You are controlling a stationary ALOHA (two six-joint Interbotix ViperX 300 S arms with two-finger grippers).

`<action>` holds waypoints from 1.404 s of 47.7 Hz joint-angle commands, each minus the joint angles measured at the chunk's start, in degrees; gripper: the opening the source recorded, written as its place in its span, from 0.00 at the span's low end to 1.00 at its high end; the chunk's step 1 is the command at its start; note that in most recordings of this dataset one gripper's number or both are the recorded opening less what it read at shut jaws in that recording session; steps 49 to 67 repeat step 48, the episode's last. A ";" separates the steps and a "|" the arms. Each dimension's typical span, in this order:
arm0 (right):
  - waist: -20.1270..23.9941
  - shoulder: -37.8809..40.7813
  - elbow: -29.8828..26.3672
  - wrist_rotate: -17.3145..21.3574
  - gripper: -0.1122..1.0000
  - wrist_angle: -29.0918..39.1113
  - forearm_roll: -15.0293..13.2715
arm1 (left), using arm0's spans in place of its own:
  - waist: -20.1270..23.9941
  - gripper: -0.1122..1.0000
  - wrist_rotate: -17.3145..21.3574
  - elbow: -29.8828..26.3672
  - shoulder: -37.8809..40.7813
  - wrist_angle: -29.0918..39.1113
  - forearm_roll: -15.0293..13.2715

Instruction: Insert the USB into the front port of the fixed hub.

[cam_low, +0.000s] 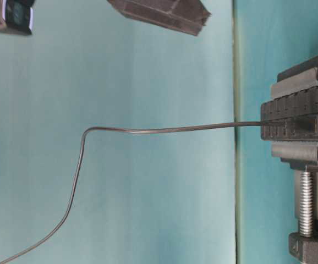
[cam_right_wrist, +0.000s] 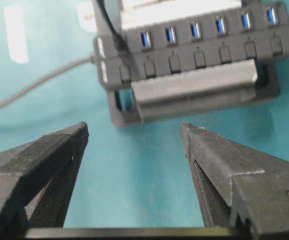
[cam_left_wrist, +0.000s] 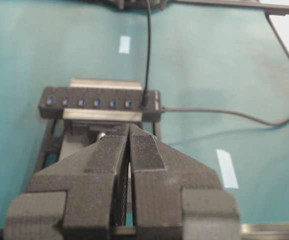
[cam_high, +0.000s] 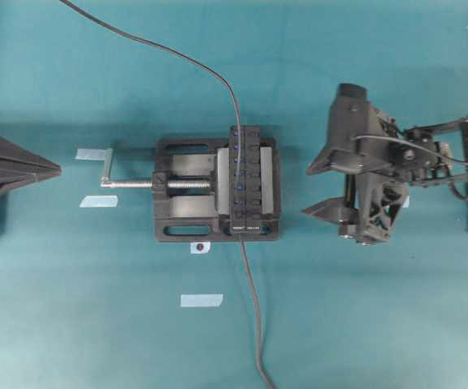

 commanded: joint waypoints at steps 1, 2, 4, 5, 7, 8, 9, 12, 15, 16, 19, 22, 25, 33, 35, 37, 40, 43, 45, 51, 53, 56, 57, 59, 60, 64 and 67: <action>0.00 -1.32 0.35 0.62 0.80 -3.16 0.18 | 0.18 0.10 -0.09 -0.70 0.26 -0.53 0.09; 0.09 -1.32 0.53 0.62 0.80 -3.78 0.26 | 0.09 0.10 -0.09 -0.70 0.26 -0.53 0.09; 0.18 -1.32 0.88 0.62 0.80 -5.10 0.35 | 0.09 0.10 -0.09 -0.62 0.26 -0.53 0.09; 0.18 -1.32 1.14 0.62 0.80 -5.71 0.35 | 0.09 0.10 0.00 -0.70 0.26 -0.53 0.09; 0.26 -1.32 1.49 0.62 0.80 -6.68 0.26 | 0.18 0.10 -0.09 -0.70 0.26 -0.62 0.09; 0.26 -1.41 1.67 0.62 0.80 -7.03 0.26 | 0.09 0.10 -0.09 -0.70 0.26 -0.62 0.09; 0.35 -1.32 1.85 0.62 0.80 -7.38 0.26 | 0.09 0.10 -0.09 -0.70 0.26 -0.62 0.09; 0.44 -1.41 2.20 0.62 0.80 -7.73 0.35 | 0.09 0.10 -0.09 -0.88 0.26 -0.53 0.00; 0.44 -1.32 2.55 0.70 0.80 -7.47 0.44 | 0.09 0.10 -0.09 -0.88 0.26 -0.53 0.09; 0.44 -1.41 2.64 0.70 0.80 -7.38 0.44 | 0.09 0.10 -0.09 -0.88 0.35 -0.53 0.09; 0.44 -1.32 2.72 0.70 0.80 -7.21 0.53 | 0.09 0.10 -0.09 -0.88 0.26 -0.62 0.09; 0.44 -1.32 2.81 0.70 0.80 -7.21 0.62 | 0.09 0.10 -0.09 -0.88 0.26 -0.53 0.00; 0.44 -1.32 2.90 0.70 0.80 -7.21 0.70 | 0.09 0.10 -0.09 -0.88 0.26 -0.53 0.00; 0.53 -1.32 3.34 0.70 0.80 -7.38 0.62 | 0.09 0.10 -0.18 -0.70 0.26 -0.62 0.09; 0.62 -1.32 3.34 0.70 0.80 -7.38 0.62 | 0.09 0.10 -0.18 -0.70 0.26 -0.53 0.09; 0.62 -1.32 3.34 0.70 0.80 -7.38 0.70 | 0.09 0.10 -0.18 -0.70 0.26 -0.62 0.09; 0.62 -1.32 3.43 0.70 0.80 -7.38 0.70 | 0.09 0.10 -0.18 -0.70 0.26 -0.62 0.09; 0.62 -1.23 3.43 0.70 0.80 -7.47 0.70 | 0.09 0.10 -0.26 -0.62 0.26 -0.53 0.00; 0.62 -1.23 3.60 0.70 0.81 -7.47 0.70 | 0.09 0.10 -0.18 -0.62 0.26 -0.62 0.09; 0.62 -1.14 3.78 0.70 0.81 -7.47 0.70 | 0.09 0.10 -0.18 -0.44 0.26 -0.53 0.09; 0.62 -1.14 3.78 0.70 0.81 -7.47 0.70 | 0.09 0.10 -0.18 -0.44 0.26 -0.53 0.09; 0.62 -1.14 3.78 0.70 0.81 -7.47 0.70 | 0.09 0.10 -0.18 -0.44 0.26 -0.53 0.09; 0.62 -1.14 3.78 0.70 0.81 -7.47 0.70 | 0.09 0.10 -0.18 -0.44 0.26 -0.53 0.09; 0.62 -1.14 3.78 0.70 0.81 -7.47 0.70 | 0.09 0.10 -0.18 -0.44 0.26 -0.53 0.09; 0.62 -1.14 3.78 0.70 0.81 -7.47 0.70 | 0.09 0.10 -0.18 -0.44 0.26 -0.53 0.09; 0.62 -1.14 3.78 0.70 0.81 -7.47 0.70 | 0.09 0.10 -0.18 -0.44 0.26 -0.53 0.09; 0.62 -1.14 3.78 0.70 0.81 -7.47 0.70 | 0.09 0.10 -0.18 -0.44 0.26 -0.53 0.09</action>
